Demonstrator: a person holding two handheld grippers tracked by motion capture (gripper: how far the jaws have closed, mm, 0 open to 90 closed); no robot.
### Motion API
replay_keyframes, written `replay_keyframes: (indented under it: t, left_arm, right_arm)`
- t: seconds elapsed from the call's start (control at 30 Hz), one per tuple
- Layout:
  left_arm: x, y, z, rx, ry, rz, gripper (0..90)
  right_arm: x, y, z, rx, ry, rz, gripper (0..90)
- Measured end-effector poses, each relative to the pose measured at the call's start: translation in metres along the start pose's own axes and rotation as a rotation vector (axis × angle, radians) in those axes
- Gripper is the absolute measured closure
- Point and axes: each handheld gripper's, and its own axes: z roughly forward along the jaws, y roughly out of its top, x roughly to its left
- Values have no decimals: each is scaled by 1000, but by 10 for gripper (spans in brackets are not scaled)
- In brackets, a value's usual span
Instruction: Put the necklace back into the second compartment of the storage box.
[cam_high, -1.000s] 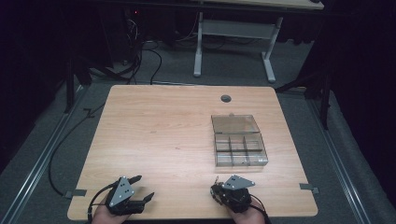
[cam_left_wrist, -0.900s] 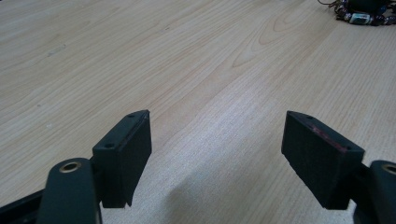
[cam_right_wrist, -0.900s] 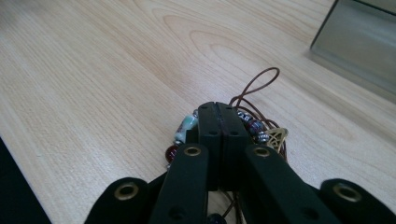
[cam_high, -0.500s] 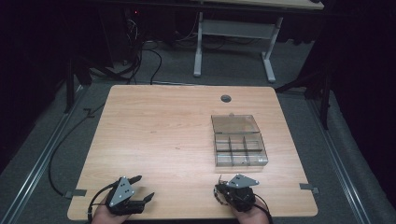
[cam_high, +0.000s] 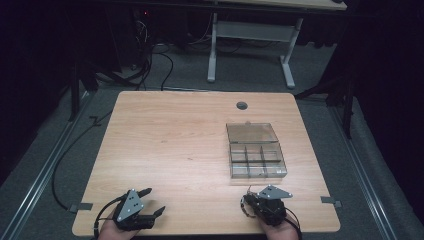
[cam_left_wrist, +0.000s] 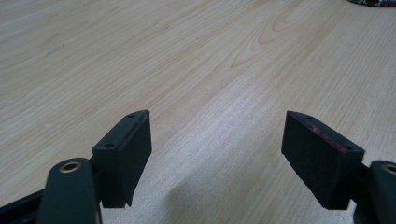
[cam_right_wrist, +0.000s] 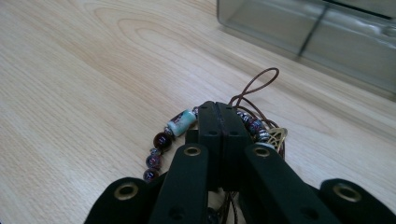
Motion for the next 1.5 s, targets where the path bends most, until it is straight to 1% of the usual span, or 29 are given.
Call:
replay_keyframes:
  t: [0.1, 0.2, 0.27, 0.33, 0.5, 0.53, 0.57, 0.6, 0.63, 0.67, 0.7, 0.73, 0.77, 0.87, 0.9, 0.93, 0.97, 1.0, 1.03, 1.1, 1.23, 1.37, 1.4, 1.43, 1.5]
  left_arm:
    - [0, 0, 0, 2, 0, 0, 247]
    - [0, 0, 1, 6, 2, 1, 246]
    - [0, 0, 1, 5, 2, 1, 247]
    - [0, 0, 1, 5, 2, 1, 247]
    - [0, 0, 1, 5, 3, 3, 247]
    - [0, 0, 1, 5, 1, 4, 247]
    - [0, 0, 1, 4, 1, 4, 246]
    - [0, 0, 1, 4, 1, 4, 247]
    - [0, 0, 1, 4, 1, 3, 247]
    - [0, 0, 1, 4, 1, 3, 247]
    - [0, 0, 1, 5, 1, 4, 247]
    - [0, 0, 1, 4, 1, 5, 247]
    - [0, 0, 1, 4, 1, 6, 247]
    - [0, 0, 0, 3, 2, 5, 247]
    - [0, 0, 0, 2, 2, 5, 247]
    - [-1, 0, 0, 2, 2, 5, 247]
    - [-1, 0, 0, 2, 2, 5, 247]
    - [0, 0, 0, 3, 2, 4, 247]
    - [-1, 0, 0, 3, 2, 5, 247]
    - [-1, 0, 0, 1, 3, 5, 247]
    - [-1, 0, 0, 2, 2, 5, 247]
    - [0, 0, 1, 5, 7, -1, 247]
    - [-1, 0, 1, 6, 7, -1, 247]
    - [-1, 0, 1, 6, 9, 3, 248]
    - [-1, 0, 0, 3, 9, 8, 250]
  right_arm:
    - [-3, -2, -2, -1, -6, 10, 900]
    - [-9, -5, -6, -2, -28, 24, 900]
    - [-16, -8, -10, -6, -37, 47, 900]
    - [-18, -10, -11, -9, -40, 55, 900]
    - [-17, -10, -11, -7, -42, 54, 899]
    - [-17, -9, -12, -25, -31, 45, 892]
    - [-16, -8, -15, -42, -28, 46, 891]
    - [-16, -8, -15, -42, -28, 46, 891]
    - [-17, -5, -23, -83, -47, 45, 891]
    - [-17, -5, -23, -83, -47, 45, 891]
    - [-19, -4, -29, -103, -76, 51, 892]
    - [-22, -5, -31, -107, -89, 53, 892]
    - [-22, -5, -31, -107, -89, 53, 892]
    - [-33, -9, -35, -109, -122, 82, 892]
    - [-40, -13, -38, -110, -147, 103, 892]
    - [-43, -15, -38, -108, -151, 113, 892]
    - [-43, -15, -38, -108, -151, 113, 892]
    - [-48, -18, -37, -101, -152, 130, 891]
    - [-49, -19, -36, -96, -153, 134, 889]
    - [-50, -20, -35, -94, -154, 140, 885]
    - [-48, -18, -36, -98, -159, 134, 881]
    - [-50, -19, -34, -90, -154, 136, 876]
    - [-51, -20, -33, -86, -152, 153, 878]
    - [-51, -20, -32, -82, -155, 157, 877]
    - [-51, -20, -32, -79, -157, 149, 877]
